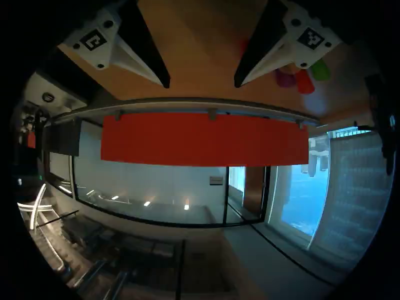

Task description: Pour water

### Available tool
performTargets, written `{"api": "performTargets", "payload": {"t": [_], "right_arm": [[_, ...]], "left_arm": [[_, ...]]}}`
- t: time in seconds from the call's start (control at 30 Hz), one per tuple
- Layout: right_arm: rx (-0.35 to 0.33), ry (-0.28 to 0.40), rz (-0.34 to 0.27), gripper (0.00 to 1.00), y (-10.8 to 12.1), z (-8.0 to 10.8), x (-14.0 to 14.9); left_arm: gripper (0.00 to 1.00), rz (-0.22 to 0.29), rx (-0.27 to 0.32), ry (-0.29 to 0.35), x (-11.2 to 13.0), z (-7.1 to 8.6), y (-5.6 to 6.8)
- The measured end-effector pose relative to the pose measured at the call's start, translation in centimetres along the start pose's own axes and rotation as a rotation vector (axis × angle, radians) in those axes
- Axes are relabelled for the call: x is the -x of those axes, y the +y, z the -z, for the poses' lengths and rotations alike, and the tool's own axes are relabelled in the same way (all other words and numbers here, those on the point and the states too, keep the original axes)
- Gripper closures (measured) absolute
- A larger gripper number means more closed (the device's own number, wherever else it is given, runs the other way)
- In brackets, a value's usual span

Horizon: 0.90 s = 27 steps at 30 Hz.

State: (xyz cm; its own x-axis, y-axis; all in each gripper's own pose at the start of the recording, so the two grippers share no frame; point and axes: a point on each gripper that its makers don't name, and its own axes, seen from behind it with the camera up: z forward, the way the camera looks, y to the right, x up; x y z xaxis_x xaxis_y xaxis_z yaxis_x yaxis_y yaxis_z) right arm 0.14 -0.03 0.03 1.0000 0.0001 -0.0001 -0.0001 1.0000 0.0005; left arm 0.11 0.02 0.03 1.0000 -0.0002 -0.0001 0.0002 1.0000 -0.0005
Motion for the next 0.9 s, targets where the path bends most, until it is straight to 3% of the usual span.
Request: {"api": "performTargets", "payload": {"t": [0.47, 0.6, 0.7, 0.9], "right_arm": [[-0.017, -0.008, -0.017, 0.0, -0.8, -0.9, -6.5], [-0.029, -0.009, -0.02, 0.01, -0.9, -0.9, -7.7], [-0.044, -0.005, -0.025, 0.01, -1.2, -0.9, -7.7], [-0.097, -0.007, -0.039, 0.01, -2.0, -0.9, -7.2]], "left_arm": [[0.1, 0.046, 0.064, -0.015, -7.2, -0.3, 1.1], [0.1, 0.051, 0.086, -0.029, -8.2, -0.2, 1.4], [0.1, 0.056, 0.118, -0.036, -8.6, -0.1, 2.2], [0.1, 0.09, 0.238, -0.035, -8.8, 0.3, 4.6]]}}
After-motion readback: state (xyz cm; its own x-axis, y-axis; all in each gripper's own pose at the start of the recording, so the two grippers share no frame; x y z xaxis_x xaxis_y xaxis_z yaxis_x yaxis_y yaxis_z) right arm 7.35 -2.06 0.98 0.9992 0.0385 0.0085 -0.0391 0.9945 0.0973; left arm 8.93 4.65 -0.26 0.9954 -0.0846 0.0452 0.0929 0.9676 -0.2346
